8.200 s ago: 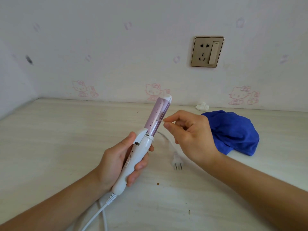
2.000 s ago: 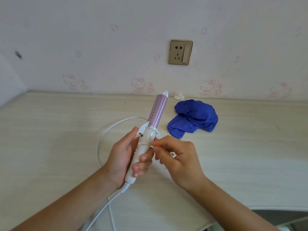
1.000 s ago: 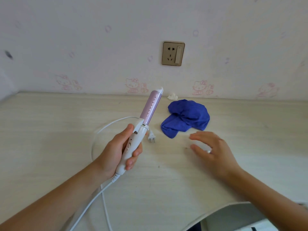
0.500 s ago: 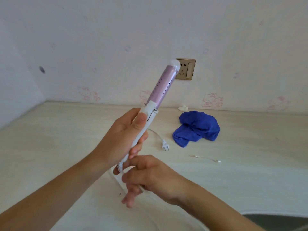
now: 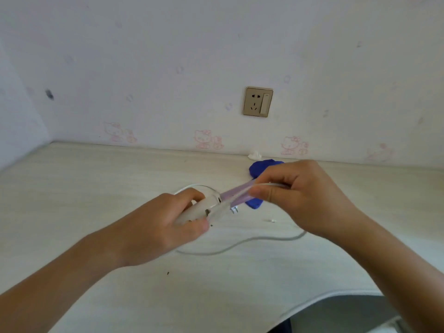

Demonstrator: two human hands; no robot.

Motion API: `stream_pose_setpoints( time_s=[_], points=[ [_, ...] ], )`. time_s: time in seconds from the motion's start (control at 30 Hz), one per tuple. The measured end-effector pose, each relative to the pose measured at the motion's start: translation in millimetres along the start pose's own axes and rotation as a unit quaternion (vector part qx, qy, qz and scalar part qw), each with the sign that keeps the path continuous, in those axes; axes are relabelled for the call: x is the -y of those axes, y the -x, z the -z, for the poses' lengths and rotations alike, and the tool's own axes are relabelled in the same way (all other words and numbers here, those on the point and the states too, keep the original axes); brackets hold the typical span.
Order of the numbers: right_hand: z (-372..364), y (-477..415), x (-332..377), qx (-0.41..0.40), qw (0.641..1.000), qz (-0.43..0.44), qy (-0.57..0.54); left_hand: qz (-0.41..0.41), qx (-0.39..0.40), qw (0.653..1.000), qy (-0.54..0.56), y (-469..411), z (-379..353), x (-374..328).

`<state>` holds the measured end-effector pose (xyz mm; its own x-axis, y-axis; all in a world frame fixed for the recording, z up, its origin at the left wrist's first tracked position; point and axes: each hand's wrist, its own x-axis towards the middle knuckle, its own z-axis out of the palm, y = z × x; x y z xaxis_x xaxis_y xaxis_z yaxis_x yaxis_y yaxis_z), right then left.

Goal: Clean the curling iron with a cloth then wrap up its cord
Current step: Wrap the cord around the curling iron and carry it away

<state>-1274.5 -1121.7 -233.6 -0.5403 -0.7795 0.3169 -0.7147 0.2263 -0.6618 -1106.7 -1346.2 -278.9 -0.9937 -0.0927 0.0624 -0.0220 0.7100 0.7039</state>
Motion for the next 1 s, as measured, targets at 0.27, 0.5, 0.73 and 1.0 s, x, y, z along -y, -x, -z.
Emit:
stream_pose_setpoints(
  time_s=[0.27,0.5,0.73,1.0],
  points=[
    [22,-29,-38,-0.103,0.994,-0.017,-0.031,-0.087,-0.001,0.996,0.003,16,9,14],
    [-47,-11,-35,0.043,0.999,-0.012,0.005,-0.107,-0.140,0.984,-0.003,-3,-1,4],
    [-68,4,-3,0.115,0.991,0.065,0.032,0.008,-0.064,0.985,-0.160,-25,-14,20],
    [-20,-35,-9,0.017,0.998,0.000,-0.067,-0.022,0.000,0.985,-0.171,-7,6,18]
  ],
)
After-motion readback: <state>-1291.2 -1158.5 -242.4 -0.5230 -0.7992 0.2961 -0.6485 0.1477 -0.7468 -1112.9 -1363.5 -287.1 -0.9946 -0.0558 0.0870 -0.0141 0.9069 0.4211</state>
